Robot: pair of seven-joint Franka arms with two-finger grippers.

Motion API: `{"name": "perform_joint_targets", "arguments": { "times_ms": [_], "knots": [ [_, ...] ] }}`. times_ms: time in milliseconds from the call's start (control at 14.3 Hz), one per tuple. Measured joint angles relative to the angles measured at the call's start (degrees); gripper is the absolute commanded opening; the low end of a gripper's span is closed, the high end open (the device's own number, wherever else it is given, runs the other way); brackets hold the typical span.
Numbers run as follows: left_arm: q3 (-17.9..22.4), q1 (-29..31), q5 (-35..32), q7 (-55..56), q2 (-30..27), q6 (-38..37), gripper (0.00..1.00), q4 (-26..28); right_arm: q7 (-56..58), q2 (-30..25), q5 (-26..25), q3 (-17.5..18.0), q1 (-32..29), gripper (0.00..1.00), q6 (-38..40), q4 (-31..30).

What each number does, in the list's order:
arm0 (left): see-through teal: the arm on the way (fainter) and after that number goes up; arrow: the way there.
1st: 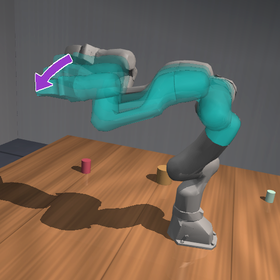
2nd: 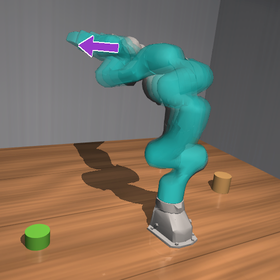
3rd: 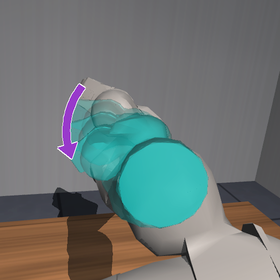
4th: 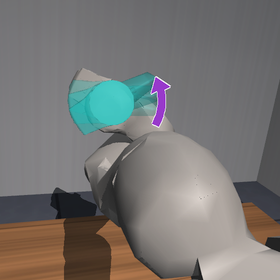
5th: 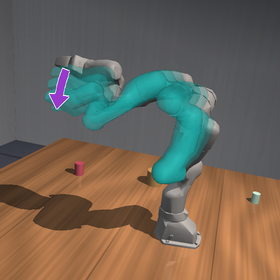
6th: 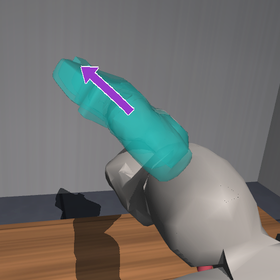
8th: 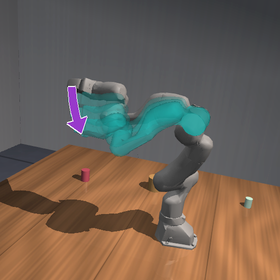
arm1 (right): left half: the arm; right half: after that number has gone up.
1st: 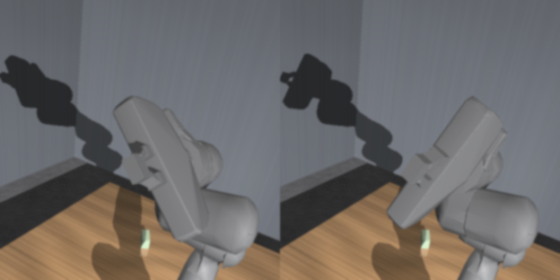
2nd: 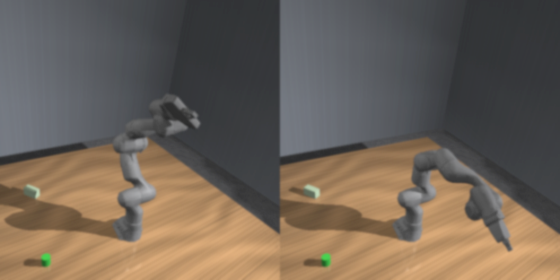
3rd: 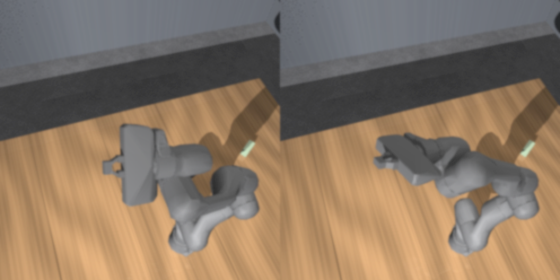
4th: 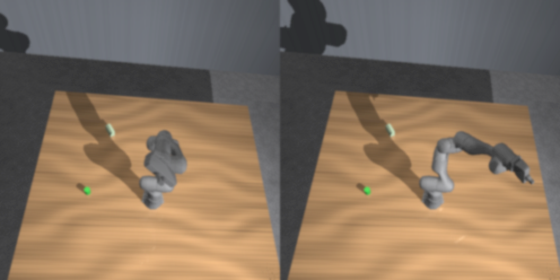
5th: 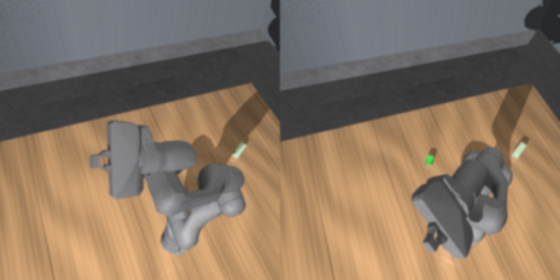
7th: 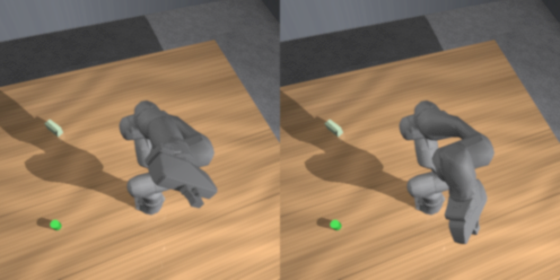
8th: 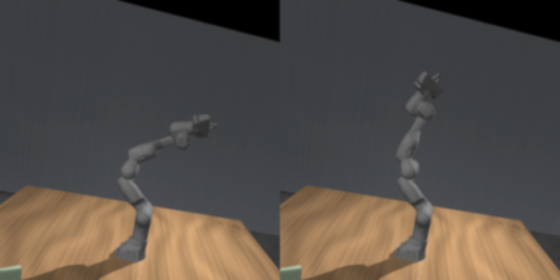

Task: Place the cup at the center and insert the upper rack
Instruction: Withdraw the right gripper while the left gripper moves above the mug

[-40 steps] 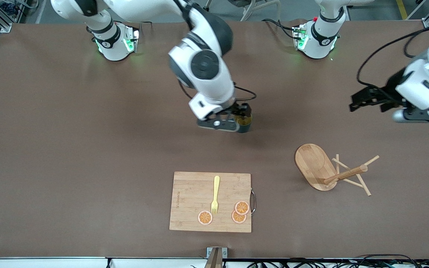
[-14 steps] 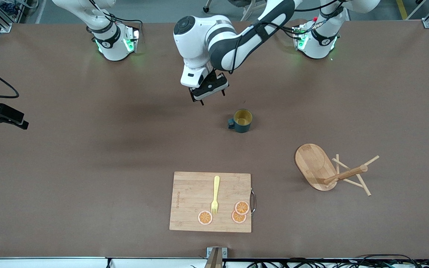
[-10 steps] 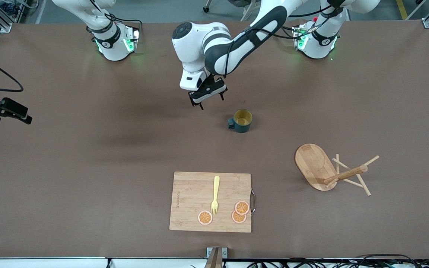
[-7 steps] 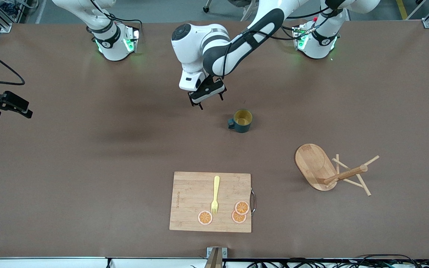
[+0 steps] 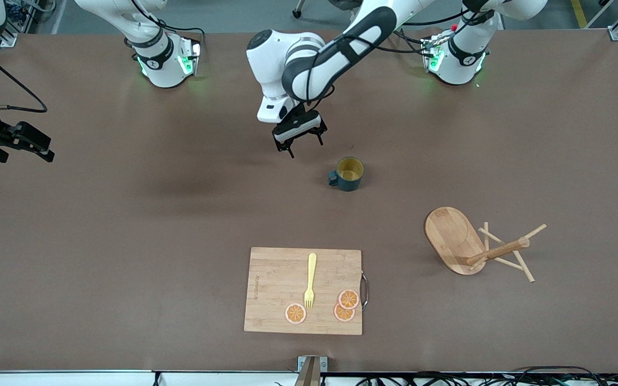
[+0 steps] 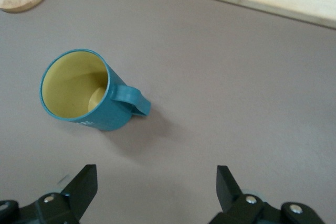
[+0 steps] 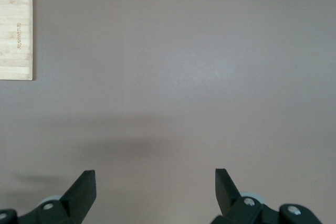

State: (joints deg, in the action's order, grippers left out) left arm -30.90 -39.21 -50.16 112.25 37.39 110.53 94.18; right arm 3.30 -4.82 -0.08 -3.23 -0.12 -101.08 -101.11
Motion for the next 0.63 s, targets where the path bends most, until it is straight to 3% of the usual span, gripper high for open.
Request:
{"name": "perform_joint_targets", "arguments": {
  "times_ms": [349,628],
  "knots": [
    [0.0,-1.8,-11.5,13.0,0.3,-0.8,0.99,4.2,0.0,-0.2,0.0,0.1,0.3,1.0,0.2,0.0],
    [0.1,-3.1,-14.3,16.3,0.3,-3.0,0.99,4.9,0.0,-0.5,0.0,0.0,0.4,1.0,1.8,1.5]
  ]
}}
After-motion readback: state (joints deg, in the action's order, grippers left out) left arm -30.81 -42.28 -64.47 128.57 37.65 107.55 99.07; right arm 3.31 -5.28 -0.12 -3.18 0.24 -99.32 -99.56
